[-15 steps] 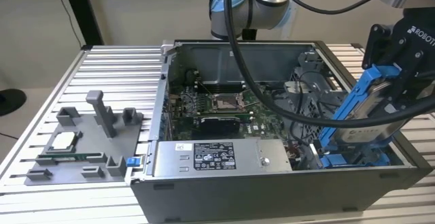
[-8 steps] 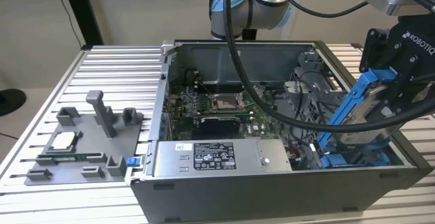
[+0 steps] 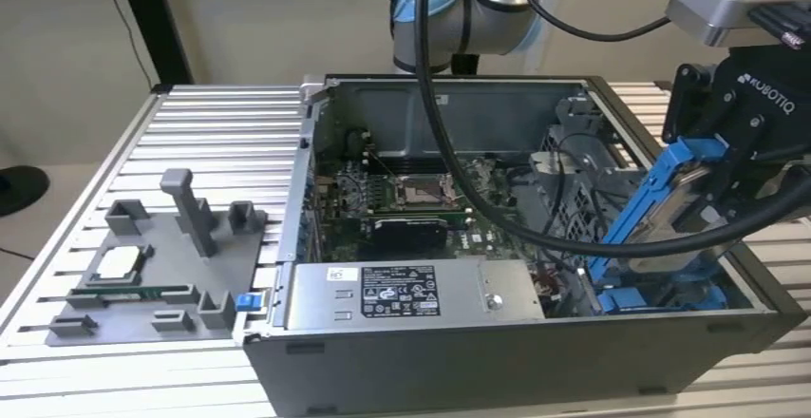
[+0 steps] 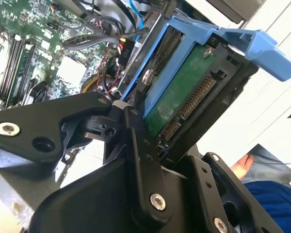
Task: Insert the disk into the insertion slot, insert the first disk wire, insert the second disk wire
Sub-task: 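Insert the disk into the insertion slot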
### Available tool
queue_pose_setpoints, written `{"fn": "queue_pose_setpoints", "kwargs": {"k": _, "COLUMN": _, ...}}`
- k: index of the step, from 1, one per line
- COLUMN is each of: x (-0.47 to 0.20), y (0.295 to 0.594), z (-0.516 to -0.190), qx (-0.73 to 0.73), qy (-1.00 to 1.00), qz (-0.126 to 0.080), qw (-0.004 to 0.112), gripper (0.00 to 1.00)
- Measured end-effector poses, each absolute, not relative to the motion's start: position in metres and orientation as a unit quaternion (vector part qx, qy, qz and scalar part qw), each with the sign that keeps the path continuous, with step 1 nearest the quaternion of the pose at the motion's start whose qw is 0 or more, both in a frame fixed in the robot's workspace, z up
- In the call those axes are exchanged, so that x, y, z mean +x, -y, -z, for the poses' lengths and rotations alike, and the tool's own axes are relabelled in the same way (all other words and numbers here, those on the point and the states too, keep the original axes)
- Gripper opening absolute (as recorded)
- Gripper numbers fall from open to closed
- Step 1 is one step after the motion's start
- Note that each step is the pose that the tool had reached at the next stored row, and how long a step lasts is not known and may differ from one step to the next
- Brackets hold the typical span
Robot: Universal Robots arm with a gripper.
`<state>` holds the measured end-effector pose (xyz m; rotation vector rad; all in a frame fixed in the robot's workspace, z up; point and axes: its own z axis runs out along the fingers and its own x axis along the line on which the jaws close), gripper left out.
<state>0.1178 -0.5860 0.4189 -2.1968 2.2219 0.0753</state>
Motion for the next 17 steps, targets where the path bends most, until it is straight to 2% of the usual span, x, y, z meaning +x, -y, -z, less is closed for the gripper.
{"fn": "queue_pose_setpoints", "kwargs": {"k": 17, "x": 0.1193, "y": 0.5842, "z": -0.4085, "qx": -0.704, "qy": -0.71, "qz": -0.021, "qw": 0.011, "gripper": 0.0}}
